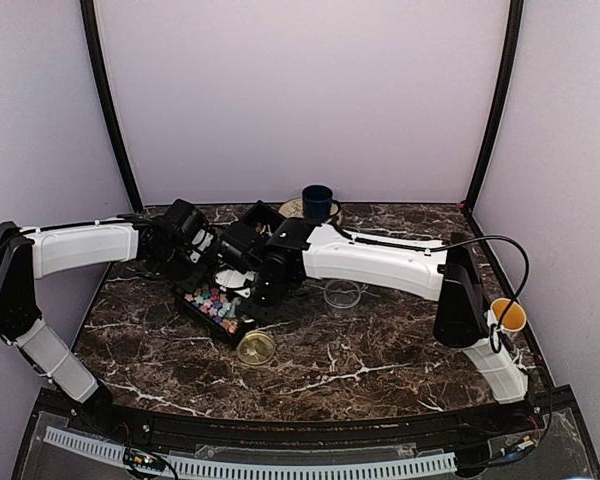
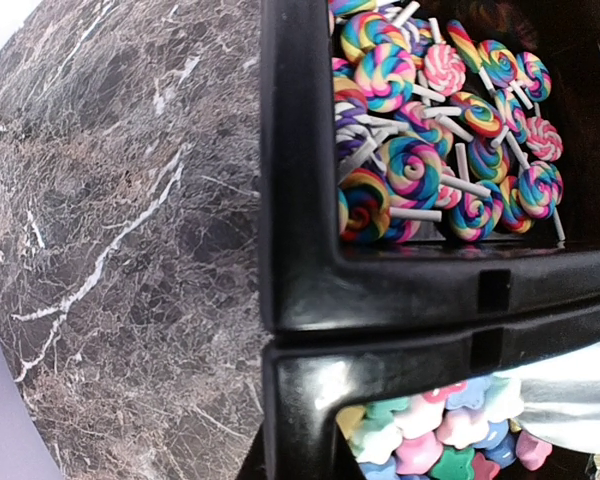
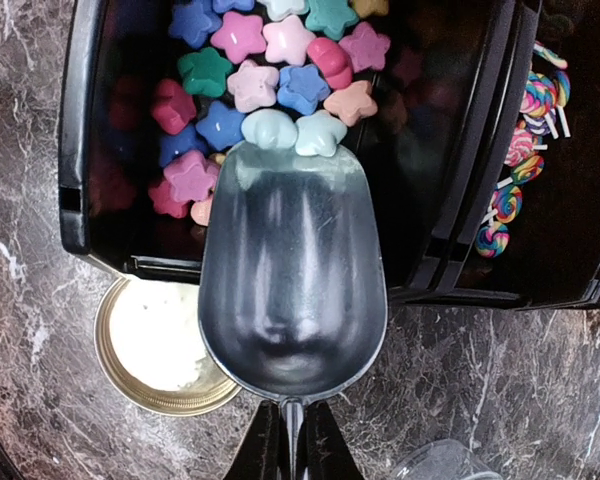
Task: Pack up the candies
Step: Scoop the fake candies from the plate.
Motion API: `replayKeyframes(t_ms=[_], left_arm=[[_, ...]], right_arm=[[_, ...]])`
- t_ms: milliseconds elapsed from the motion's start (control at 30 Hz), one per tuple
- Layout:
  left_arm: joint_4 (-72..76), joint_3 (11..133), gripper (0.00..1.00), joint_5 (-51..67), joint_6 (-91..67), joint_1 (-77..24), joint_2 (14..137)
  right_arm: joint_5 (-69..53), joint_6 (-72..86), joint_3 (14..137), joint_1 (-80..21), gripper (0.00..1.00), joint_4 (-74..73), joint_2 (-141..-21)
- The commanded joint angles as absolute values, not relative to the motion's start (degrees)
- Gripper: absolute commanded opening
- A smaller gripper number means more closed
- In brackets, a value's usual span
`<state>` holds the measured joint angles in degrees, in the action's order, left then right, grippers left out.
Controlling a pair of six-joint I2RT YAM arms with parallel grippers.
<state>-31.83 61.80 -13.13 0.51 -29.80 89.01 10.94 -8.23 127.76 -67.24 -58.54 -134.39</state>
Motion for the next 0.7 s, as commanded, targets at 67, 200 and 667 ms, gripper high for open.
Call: replayKeyframes(t_ms=[67, 200, 667], left_arm=[[-22.4, 62.4, 0.00, -8.3, -1.8, -30.0, 83.3], [-22.4, 62.0, 0.00, -7.7, -2.2, -30.0, 83.4], [-22.3, 60.3, 0.00, -7.4, -3.9, -30.0, 83.1]], right_arm=[[13.2, -5.4, 124.6, -67.7, 0.00, -49.5, -136.4], [12.9, -5.1, 117.7, -67.6, 0.00, -39.9, -134.2], [12.0, -5.8, 95.1, -67.6, 0.00, -11.8, -125.8]])
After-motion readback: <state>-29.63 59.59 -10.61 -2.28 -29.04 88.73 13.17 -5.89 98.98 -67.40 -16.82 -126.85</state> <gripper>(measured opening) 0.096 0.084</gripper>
